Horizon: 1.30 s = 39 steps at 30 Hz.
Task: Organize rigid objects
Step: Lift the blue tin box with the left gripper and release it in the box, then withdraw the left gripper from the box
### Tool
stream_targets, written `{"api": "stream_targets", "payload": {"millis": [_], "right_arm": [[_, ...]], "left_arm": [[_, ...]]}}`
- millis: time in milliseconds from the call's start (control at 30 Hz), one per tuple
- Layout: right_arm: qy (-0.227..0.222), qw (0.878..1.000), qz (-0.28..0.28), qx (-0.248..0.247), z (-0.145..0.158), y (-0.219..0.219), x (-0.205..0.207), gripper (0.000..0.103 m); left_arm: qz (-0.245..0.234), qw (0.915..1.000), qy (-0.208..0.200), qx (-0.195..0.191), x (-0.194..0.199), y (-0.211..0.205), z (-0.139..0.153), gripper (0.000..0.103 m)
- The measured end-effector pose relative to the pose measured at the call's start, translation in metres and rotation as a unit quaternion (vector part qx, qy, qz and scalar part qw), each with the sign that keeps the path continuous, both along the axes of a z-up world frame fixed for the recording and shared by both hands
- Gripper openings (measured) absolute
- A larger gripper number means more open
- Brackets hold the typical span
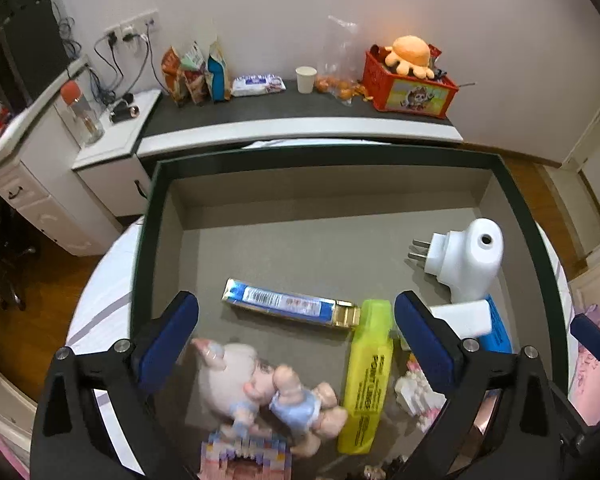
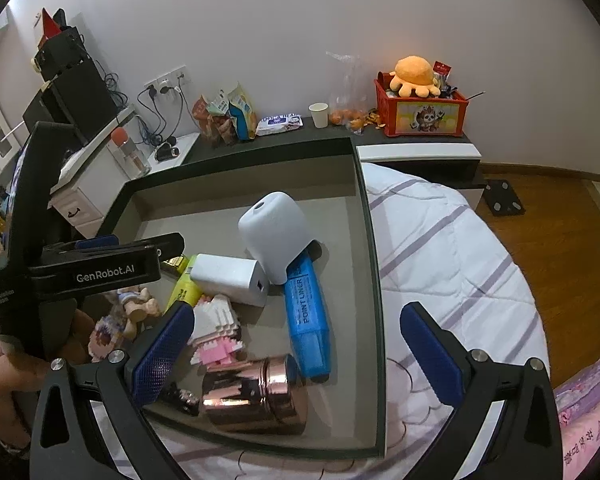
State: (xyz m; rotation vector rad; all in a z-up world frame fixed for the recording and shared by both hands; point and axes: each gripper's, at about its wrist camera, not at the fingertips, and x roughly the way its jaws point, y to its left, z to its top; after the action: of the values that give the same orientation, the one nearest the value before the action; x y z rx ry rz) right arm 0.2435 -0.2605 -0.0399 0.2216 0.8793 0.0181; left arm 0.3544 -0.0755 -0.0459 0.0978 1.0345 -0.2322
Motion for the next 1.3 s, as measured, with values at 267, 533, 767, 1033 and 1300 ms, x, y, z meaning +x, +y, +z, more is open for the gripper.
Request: {"api": "stream_targets", "payload": {"millis": [267, 533, 767, 1033, 1300], "right_arm": [[-0.025, 1.0, 0.0, 0.011, 0.024, 0.009, -0.037, 0.103], [-0.056, 0.998, 0.003, 0.013, 0.05, 0.025, -0.075, 0.103], [-0.068, 0.997, 0.013, 0.017, 0.058, 0.037, -0.107, 0.103], [-0.069, 0.997, 0.017, 0.016, 0.056, 0.043, -0.137, 0.103], [-0.06, 0.998, 0.001, 0.013, 0.049, 0.034, -0.159, 0.103]], "left_arm": [[0.023, 0.9974, -0.066, -0.015, -0.056, 0.022, 0.044, 0.103], [0.033, 0.9944, -0.096, -0.027, -0.122, 0.045, 0.072, 0.103], [0.039, 0.9922, -0.112, -0.039, -0.176, 0.062, 0.083, 0.103], [0.039, 0.9904, -0.131, -0.022, -0.218, 0.063, 0.089, 0.103], [0.038, 0.9898, -0.131, -0.041, -0.243, 0.061, 0.085, 0.103]]}}
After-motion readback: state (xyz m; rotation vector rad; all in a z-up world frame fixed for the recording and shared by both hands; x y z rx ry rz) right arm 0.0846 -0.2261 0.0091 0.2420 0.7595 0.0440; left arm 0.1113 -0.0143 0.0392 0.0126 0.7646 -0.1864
